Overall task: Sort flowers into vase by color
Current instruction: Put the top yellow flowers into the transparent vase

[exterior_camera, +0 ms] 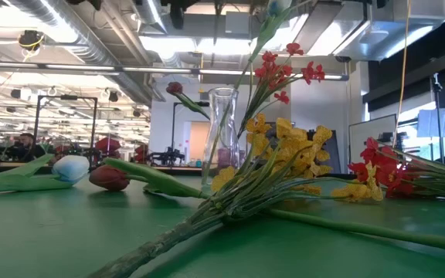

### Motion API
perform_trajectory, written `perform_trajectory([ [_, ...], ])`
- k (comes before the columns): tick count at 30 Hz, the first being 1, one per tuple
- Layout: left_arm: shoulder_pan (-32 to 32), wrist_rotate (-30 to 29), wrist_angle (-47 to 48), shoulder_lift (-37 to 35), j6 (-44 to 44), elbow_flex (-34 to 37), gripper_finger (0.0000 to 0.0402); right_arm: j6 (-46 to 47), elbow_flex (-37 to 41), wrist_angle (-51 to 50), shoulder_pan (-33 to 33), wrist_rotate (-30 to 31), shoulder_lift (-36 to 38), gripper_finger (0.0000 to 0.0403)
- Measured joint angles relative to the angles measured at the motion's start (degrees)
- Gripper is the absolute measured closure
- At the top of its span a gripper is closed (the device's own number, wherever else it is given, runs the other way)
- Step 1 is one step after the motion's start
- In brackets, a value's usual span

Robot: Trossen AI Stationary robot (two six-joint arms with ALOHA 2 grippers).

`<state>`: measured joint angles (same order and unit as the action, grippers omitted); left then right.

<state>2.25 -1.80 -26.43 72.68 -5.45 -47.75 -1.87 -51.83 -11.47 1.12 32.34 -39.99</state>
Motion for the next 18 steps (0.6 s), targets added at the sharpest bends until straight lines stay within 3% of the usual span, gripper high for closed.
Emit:
perform_trajectory([
  [6,-2.0,-3.8,-3.4,3.2,2.8,1.0,0.0391,0.0,0.0,-0.8,0.0,0.0,0.0,0.0127],
  [12,-2.1,-5.2,-21.3,3.9,4.1,9.8,0.0393,1.5,0.0,-1.9,0.0,0.0,0.0,0.0127],
  [18,-1.8,-8.5,-25.7,3.8,1.2,16.0,0.0394,1.8,0.0,-2.9,0.0,0.0,0.0,0.0127],
])
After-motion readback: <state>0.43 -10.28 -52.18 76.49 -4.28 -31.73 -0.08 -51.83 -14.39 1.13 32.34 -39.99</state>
